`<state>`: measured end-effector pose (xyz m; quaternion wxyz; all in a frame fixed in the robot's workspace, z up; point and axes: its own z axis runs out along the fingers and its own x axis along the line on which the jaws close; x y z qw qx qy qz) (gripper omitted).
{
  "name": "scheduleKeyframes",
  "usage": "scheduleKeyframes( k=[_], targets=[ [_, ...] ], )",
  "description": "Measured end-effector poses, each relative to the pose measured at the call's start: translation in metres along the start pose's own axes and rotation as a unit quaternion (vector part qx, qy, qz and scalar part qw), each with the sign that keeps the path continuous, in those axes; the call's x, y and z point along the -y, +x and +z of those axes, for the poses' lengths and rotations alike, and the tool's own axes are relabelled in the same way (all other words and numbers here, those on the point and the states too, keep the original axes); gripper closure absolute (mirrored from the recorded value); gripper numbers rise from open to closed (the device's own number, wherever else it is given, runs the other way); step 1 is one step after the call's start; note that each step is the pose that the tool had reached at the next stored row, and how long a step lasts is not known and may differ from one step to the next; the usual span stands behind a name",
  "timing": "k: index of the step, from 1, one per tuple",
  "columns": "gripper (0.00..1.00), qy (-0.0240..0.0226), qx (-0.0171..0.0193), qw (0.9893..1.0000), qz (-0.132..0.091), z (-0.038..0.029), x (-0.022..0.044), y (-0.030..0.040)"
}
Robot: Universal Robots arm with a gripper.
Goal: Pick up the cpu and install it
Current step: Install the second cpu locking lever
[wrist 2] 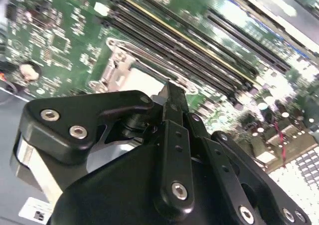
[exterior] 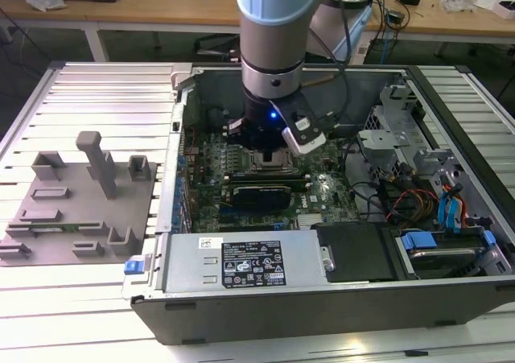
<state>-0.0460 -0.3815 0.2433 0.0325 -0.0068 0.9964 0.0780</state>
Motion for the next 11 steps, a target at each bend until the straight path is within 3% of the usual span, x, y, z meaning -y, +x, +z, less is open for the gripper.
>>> scheduleKeyframes(
  k=[1,3,7,9,10,11],
  targets=[
    [0.89,0.0000,-0.0004,1.0000,0.000,0.0004,-0.0002,-0.0057],
    [0.89,0.0001,-0.0007,1.0000,0.001,0.0011,-0.0029,-0.0095],
    [0.89,0.0019,-0.0007,1.0000,0.000,0.0039,-0.0197,-0.0103],
    [0.89,0.0065,-0.0010,1.0000,0.000,0.0045,-0.0251,-0.0107],
    [0.89,0.0115,-0.0011,0.9999,0.000,0.0030,-0.0266,-0.0109],
    [0.89,0.0202,-0.0013,0.9998,-0.001,0.0010,-0.0280,-0.0111]
  ],
)
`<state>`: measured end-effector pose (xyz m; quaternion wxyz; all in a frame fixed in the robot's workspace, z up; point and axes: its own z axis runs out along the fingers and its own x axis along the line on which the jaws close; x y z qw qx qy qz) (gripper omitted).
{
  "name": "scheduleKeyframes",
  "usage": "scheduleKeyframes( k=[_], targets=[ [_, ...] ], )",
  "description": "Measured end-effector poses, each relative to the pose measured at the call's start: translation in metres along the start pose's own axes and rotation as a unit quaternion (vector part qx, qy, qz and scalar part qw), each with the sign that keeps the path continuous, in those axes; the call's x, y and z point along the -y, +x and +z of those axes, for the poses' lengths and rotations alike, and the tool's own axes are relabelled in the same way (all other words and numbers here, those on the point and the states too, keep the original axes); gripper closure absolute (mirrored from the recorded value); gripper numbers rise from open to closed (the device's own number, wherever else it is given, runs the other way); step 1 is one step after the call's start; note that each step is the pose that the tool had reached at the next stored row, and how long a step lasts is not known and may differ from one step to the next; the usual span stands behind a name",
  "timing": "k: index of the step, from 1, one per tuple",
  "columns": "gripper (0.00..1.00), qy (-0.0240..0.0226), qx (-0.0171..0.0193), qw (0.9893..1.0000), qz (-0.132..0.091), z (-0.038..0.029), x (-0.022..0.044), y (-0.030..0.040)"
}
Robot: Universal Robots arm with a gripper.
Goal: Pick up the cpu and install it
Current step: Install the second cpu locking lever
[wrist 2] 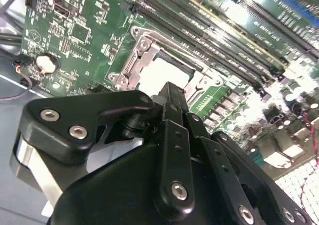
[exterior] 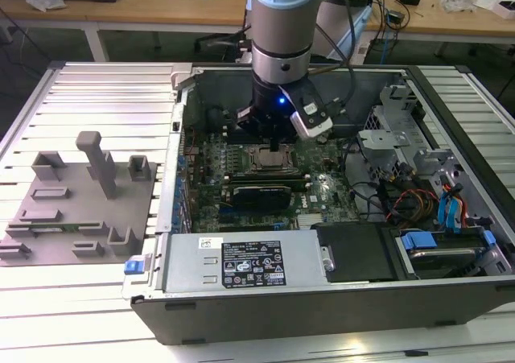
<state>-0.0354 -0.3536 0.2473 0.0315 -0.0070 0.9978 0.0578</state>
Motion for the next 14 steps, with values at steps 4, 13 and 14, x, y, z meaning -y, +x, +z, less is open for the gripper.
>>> scheduleKeyframes(
  k=[4,13,14],
  targets=[
    [0.89,0.0271,-0.0005,0.9996,-0.002,-0.0072,-0.0047,-0.0011],
    [0.89,0.0386,-0.0010,0.9993,-0.002,-0.0122,-0.0100,-0.0060],
    [0.89,0.0386,-0.0011,0.9992,-0.002,-0.0123,-0.0100,-0.0061]
  ],
)
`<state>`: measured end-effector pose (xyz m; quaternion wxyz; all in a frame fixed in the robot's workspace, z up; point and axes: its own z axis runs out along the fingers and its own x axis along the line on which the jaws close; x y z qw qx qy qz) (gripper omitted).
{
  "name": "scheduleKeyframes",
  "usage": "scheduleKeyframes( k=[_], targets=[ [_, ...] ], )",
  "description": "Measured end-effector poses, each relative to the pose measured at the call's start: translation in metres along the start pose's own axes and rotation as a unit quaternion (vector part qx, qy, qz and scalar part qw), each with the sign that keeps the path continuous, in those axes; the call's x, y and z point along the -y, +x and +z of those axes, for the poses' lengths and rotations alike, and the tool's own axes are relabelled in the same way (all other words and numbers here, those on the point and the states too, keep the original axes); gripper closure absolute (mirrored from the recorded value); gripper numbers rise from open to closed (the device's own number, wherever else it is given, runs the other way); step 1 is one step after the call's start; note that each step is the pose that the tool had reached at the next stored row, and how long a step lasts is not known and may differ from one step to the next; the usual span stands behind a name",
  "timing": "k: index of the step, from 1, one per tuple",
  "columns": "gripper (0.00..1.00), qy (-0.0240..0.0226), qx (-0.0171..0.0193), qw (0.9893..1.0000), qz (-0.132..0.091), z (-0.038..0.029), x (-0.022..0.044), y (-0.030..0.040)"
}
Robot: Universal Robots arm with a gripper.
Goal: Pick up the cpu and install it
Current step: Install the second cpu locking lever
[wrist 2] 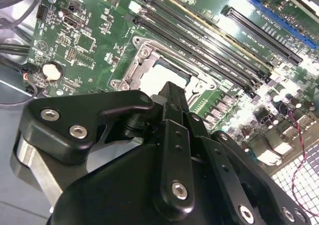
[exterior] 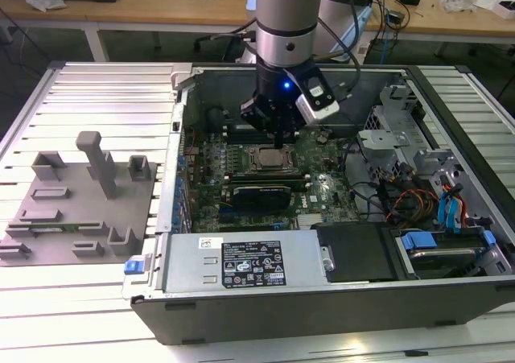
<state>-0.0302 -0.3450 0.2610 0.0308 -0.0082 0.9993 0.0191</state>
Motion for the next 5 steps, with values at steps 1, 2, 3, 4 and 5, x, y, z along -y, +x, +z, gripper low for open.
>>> scheduleKeyframes(
  k=[1,2,3,4,5],
  targets=[
    [0.89,0.0000,0.0000,1.0000,0.000,0.0000,-0.0001,0.0000],
    [0.89,0.0000,0.0000,1.0000,0.000,0.0001,-0.0001,-0.0002],
    [0.89,-0.0001,0.0000,1.0000,0.000,0.0001,-0.0001,-0.0004],
    [0.89,0.0000,0.0000,1.0000,0.000,0.0001,-0.0001,-0.0004],
    [0.89,0.0000,0.0000,1.0000,0.000,0.0001,-0.0001,-0.0004]
  ],
)
